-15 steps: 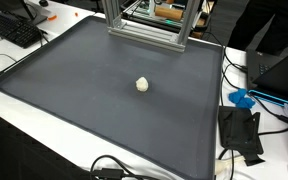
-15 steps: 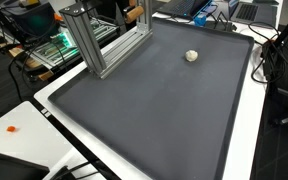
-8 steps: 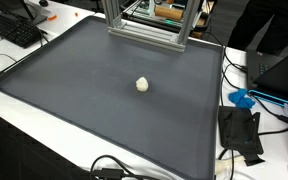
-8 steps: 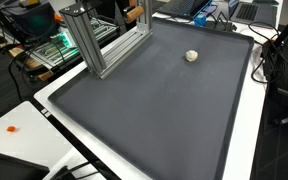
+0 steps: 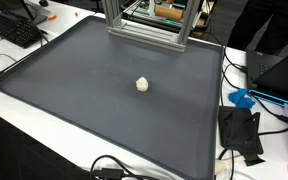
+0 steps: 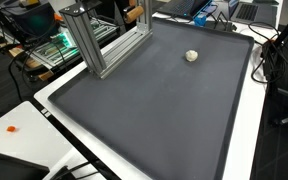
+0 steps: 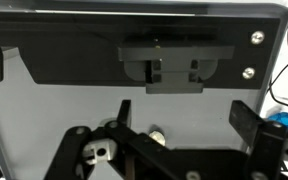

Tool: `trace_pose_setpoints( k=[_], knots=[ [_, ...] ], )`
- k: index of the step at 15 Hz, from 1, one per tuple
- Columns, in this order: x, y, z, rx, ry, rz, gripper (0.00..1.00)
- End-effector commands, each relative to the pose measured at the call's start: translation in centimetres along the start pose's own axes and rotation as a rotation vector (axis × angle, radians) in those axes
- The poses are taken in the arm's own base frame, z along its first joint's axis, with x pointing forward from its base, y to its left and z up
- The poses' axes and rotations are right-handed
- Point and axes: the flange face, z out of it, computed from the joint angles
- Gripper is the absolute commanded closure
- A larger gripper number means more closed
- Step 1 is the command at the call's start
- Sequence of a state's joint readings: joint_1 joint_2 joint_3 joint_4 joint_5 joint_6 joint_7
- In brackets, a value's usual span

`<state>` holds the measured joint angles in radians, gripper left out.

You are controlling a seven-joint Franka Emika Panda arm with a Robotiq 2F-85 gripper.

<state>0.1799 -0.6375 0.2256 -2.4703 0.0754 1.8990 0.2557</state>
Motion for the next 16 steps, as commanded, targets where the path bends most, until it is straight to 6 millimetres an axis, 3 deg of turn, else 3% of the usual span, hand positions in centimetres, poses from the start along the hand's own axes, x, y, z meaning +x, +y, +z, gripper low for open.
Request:
trace_pose_setpoints(
  k=[1,16],
  knots=[
    [-1.9,0.8,1.0,-0.015,-0.004,0.051,0.00],
    [-3.7,1.1,3.3,0.024,-0.008,0.094,0.00]
  ],
)
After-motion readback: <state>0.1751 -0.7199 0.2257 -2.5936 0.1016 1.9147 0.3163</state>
